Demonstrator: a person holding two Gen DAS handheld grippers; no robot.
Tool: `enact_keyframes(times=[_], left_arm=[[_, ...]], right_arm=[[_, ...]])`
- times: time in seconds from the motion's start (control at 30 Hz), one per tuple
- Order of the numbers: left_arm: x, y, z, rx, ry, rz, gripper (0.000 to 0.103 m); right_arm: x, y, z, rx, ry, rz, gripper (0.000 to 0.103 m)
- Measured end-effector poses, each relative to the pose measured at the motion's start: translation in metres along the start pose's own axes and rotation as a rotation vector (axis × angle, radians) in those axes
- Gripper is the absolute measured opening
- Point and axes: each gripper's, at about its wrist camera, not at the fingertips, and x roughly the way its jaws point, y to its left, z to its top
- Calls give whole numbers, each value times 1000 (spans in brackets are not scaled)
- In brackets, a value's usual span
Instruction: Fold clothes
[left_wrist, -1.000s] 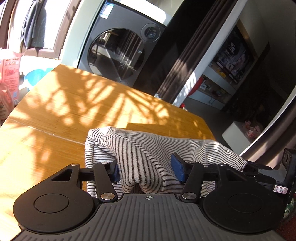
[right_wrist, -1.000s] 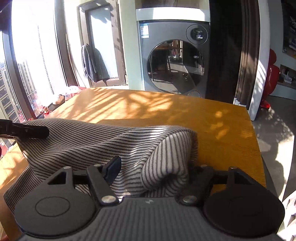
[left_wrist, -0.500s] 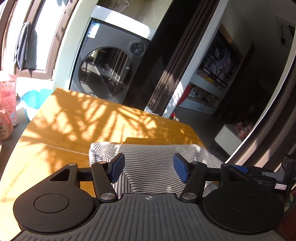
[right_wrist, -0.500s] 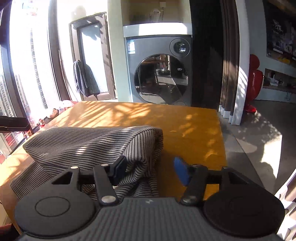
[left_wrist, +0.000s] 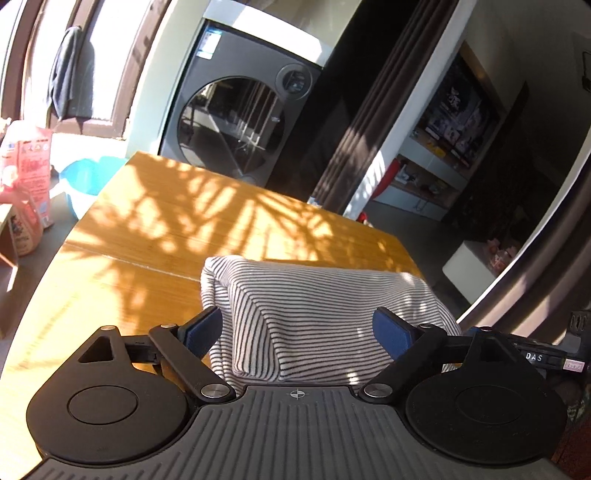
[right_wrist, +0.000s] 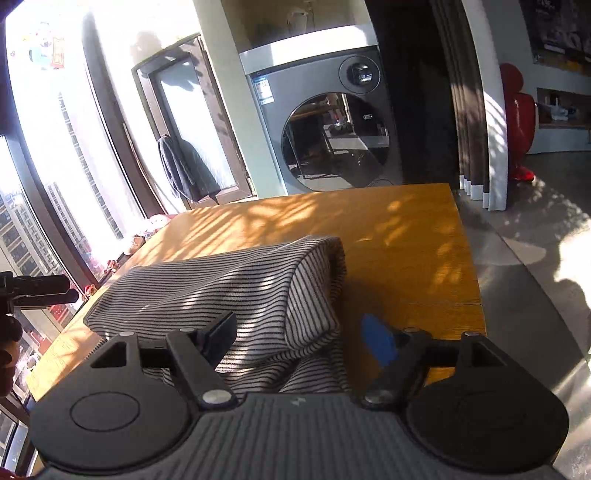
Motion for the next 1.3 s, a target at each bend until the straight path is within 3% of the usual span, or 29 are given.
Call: enact_keyframes(times=[0.1, 0.23, 0.27, 0.3, 0.33, 0.4, 0.47, 0.6, 0.7, 0.87, 0.93, 1.0, 1.07, 1.13, 1.17, 1.2, 1.23, 1.3], left_arm=[[21, 6, 4, -90, 30, -19, 95], [58, 3, -7, -105, 111, 22, 92], [64, 3, -10, -105, 125, 27, 81], [71, 2, -12, -105, 139, 32, 60], [73, -1, -11, -77, 145, 33, 55], [65, -9, -4, 0, 120, 28, 37], [45, -18, 4, 32, 88, -3, 29], [-3, -41, 9, 84, 8, -56, 29], [-30, -52, -1, 106, -14, -73, 29], [-11, -31, -43, 43, 111, -25, 33], [-3, -22, -49, 14, 136, 6, 36], [5, -12, -55, -15, 161, 38, 46], [0, -11, -52, -6, 138, 70, 47], [-16, -17, -39, 39, 70, 101, 57], [-23, -20, -34, 45, 44, 100, 68], [-31, -24, -30, 36, 26, 67, 77], [-38, -27, -26, 28, 7, 34, 79], [-45, -35, -23, 8, 2, -46, 88]], right_arm=[[15, -6, 11, 44, -23, 12, 76], [62, 5, 5, 28, 48, -1, 73], [72, 13, 2, 2, 67, -5, 65], [77, 20, 2, -53, 62, -35, 43], [72, 27, 6, -85, 39, -37, 27], [62, 39, 15, -149, -9, -40, 22], [39, 45, 28, -151, -59, 3, 20], [-13, 53, 36, -159, -133, 83, 19], [-32, 48, 21, -149, -130, 95, 20], [-14, 26, -28, -103, -9, 46, 20], [2, 19, -46, -119, 31, -5, 25], [6, 17, -49, -153, 35, -15, 30], [1, 19, -41, -189, 15, -31, 44], [-7, 20, -29, -215, -17, -50, 66], [-12, 22, -19, -217, -46, -53, 75], [-14, 23, -12, -214, -70, -34, 91], [-17, 24, -5, -210, -94, -15, 96], [-17, 28, 10, -209, -134, 41, 97]])
